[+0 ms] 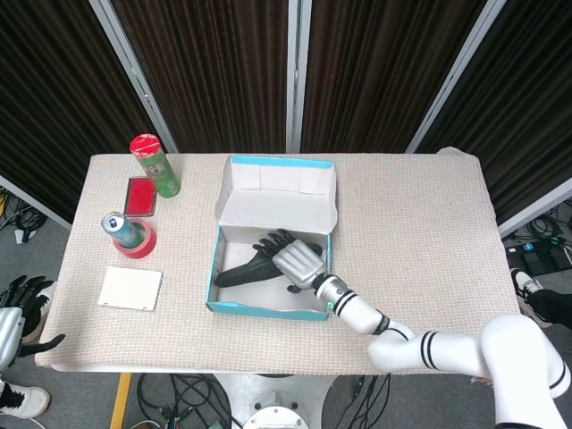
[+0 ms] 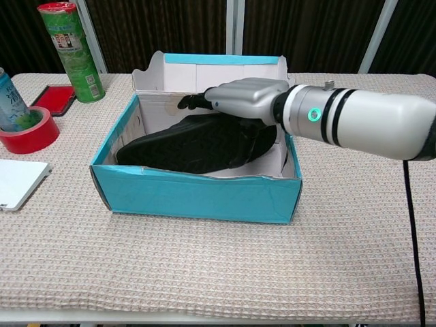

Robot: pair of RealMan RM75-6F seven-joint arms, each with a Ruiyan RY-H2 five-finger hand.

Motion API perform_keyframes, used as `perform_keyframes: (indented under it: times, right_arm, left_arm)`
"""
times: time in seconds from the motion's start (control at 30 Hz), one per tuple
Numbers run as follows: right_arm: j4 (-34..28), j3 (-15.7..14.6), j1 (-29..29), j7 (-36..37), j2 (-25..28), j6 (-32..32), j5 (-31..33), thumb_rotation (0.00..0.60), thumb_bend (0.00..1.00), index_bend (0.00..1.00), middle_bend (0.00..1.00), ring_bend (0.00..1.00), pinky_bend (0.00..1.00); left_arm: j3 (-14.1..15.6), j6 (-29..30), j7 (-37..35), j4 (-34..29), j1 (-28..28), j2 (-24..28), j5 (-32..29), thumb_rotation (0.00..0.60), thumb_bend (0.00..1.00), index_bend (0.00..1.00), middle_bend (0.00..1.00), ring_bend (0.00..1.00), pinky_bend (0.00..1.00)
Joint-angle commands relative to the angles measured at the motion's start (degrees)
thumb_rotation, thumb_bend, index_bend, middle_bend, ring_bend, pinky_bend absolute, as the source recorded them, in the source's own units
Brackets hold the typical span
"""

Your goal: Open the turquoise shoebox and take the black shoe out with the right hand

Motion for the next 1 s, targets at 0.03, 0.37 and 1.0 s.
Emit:
perform_keyframes:
  times: [0.03,0.37,1.0]
  right_arm:
    - [5.55,0.55,2.15,-6.14,-5.92,1.28,4.05,0.600,0.12,0.16,0.24,0.00,0.00]
    - [5.69,3.81,0.27,1.19,-6.29,7.27,-3.36,0.600,0.44,0.55,0.61,0.27,0.00]
    - [-3.29,1.88,-4.74,13.81,9.77,10.79,-19.72,0.600,0.42,0.55,0.60,0.26,0.00]
  left_arm:
    - [0.08,0.10,-0.30,0.23,0.07,0.03,0.13,0.600,0.04,0.18,0.12,0.03,0.15]
    - [0.27,0.29,-1.24,1.01,0.51,-0.26,0.09,0.600,0.03,0.18,0.12,0.03,0.15]
    - [-0.24,0.32,-0.07,-0.37,-0.51,0.09,1.16,0.600,0.03,0.18,0.12,0.03,0.15]
